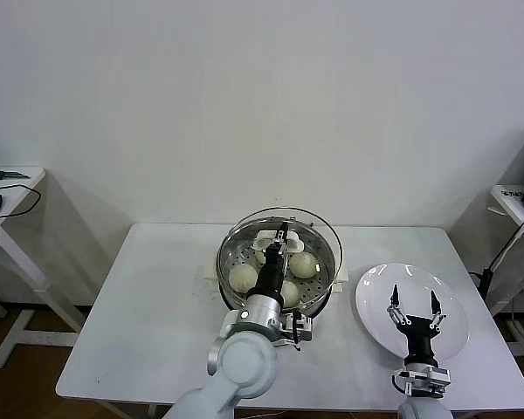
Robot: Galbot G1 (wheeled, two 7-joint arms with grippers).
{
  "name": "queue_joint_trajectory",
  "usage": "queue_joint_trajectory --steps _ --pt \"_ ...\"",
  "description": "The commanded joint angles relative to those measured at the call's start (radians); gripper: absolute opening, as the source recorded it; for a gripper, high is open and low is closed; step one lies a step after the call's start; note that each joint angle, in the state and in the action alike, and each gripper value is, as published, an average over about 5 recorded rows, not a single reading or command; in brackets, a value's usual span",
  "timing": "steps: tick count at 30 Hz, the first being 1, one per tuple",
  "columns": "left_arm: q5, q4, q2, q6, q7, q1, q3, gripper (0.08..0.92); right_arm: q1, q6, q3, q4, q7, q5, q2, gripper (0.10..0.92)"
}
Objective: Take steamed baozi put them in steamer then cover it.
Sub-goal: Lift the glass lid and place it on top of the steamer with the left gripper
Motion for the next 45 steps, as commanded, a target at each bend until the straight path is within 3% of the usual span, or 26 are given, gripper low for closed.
queue_joint_trajectory --steps 1,45 --pt "0.107 0.067 -0.035 0.017 0.054 -0.024 0.012 0.188 0.003 0.001 -0.001 -0.005 -0.001 -0.002 0.003 0.823" --pt "0.113 0.143 -0.064 0.015 0.047 -0.015 -0.01 0.188 0.009 0.007 -0.001 -0.017 -0.003 -0.003 0.003 0.823"
